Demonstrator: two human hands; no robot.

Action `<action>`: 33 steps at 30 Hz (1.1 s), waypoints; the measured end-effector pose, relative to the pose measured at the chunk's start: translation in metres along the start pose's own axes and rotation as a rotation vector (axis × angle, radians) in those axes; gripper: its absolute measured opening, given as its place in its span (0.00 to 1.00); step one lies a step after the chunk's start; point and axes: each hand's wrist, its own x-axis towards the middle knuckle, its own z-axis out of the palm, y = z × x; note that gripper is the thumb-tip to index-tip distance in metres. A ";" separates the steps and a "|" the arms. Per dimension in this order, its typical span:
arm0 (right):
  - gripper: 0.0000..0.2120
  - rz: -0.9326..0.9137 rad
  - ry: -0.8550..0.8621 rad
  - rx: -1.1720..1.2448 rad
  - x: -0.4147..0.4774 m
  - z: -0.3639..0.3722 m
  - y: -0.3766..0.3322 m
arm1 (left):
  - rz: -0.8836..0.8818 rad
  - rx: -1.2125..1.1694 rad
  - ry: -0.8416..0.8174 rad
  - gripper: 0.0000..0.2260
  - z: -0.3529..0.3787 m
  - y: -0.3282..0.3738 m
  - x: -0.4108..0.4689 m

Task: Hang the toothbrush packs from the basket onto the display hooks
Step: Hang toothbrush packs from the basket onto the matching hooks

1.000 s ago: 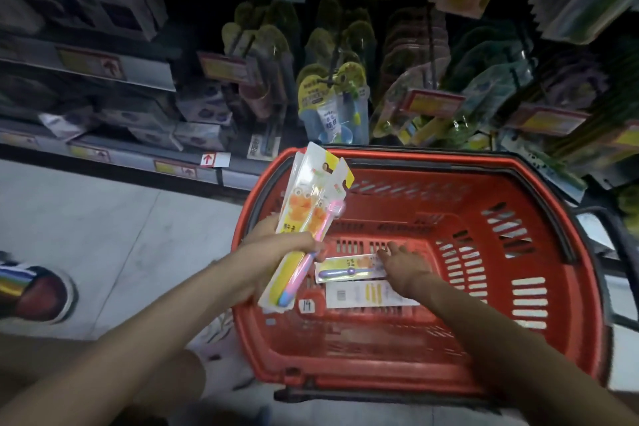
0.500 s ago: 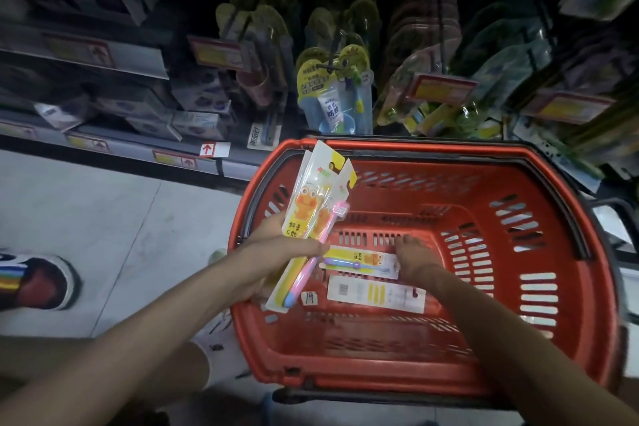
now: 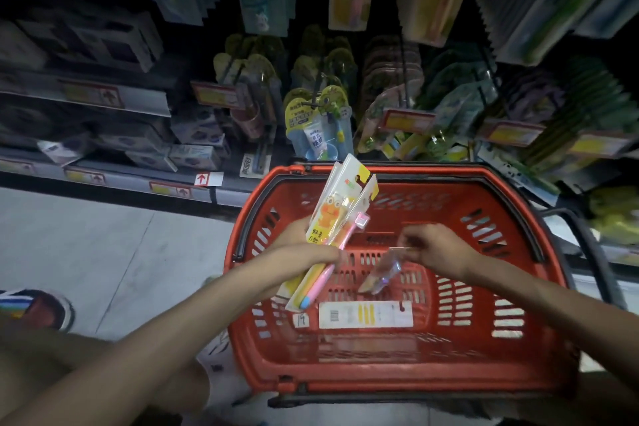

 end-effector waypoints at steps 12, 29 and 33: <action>0.07 -0.109 0.135 0.794 -0.079 -0.125 -0.069 | 0.100 -0.276 -0.021 0.20 0.031 0.051 0.001; 0.13 0.186 0.309 1.202 -0.056 -0.093 -0.060 | -0.083 -0.285 -0.161 0.18 0.056 0.055 0.005; 0.14 0.282 0.174 1.043 -0.057 -0.066 -0.046 | 0.011 0.020 -0.006 0.19 0.037 0.050 0.008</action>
